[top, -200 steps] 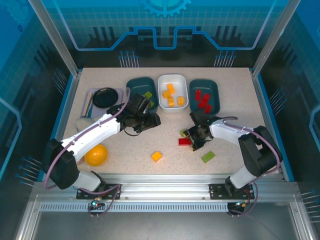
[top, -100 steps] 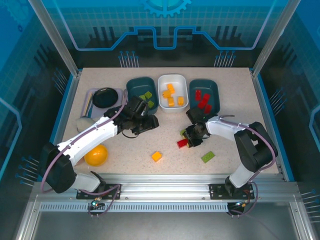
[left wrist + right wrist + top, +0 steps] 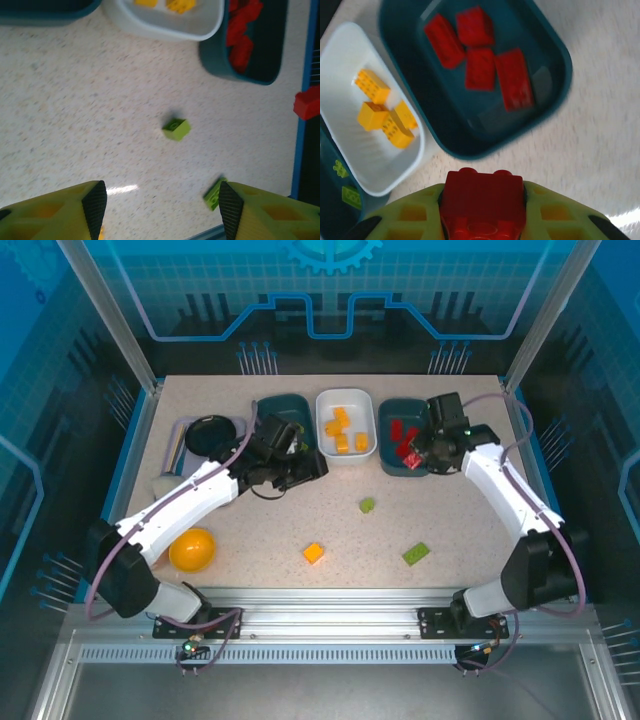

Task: Sort the legos into containers by color

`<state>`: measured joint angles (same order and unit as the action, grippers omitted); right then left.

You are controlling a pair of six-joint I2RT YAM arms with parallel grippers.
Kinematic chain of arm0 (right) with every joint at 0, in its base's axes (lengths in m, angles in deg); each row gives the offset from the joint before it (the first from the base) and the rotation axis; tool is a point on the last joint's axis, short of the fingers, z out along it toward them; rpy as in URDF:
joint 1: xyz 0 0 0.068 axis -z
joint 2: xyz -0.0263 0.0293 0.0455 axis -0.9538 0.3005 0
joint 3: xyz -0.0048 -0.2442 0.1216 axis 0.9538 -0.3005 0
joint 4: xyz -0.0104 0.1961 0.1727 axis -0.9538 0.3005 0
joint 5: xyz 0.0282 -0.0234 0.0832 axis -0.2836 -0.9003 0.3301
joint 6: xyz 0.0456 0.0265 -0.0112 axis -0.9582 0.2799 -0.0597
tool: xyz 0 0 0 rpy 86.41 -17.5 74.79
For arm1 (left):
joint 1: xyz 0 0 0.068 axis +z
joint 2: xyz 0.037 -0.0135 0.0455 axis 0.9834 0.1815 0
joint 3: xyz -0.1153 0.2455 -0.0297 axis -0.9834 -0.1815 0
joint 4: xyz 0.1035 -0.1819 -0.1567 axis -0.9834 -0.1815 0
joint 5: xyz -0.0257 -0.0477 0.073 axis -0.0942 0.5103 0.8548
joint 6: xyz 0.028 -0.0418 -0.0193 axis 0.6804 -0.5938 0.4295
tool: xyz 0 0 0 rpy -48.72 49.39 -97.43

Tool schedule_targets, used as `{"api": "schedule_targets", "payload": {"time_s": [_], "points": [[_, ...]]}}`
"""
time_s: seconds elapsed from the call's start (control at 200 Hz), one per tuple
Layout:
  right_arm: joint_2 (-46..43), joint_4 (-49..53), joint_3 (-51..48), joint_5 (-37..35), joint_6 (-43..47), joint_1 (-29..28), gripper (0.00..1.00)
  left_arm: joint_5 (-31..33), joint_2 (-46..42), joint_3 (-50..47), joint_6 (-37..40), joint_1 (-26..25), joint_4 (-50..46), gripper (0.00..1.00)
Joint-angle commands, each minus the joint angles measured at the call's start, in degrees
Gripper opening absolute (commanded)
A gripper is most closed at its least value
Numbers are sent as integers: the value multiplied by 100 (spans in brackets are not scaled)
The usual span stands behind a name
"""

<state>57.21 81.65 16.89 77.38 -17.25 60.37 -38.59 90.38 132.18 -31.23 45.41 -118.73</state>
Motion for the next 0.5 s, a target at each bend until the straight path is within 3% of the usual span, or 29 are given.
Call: {"api": "schedule_targets", "payload": {"time_s": [0.0, 0.19, 0.495], "points": [[834, -349, 687, 142, 2190, 108, 23, -163, 355, 407, 222, 3, 75, 65], [2240, -48, 1874, 863, 3400, 276, 24, -157, 714, 791, 253, 3, 27, 65], [3570, 205, 2824, 1444, 3685, 291, 25, -100, 957, 1009, 149, 18, -56, 64]]}}
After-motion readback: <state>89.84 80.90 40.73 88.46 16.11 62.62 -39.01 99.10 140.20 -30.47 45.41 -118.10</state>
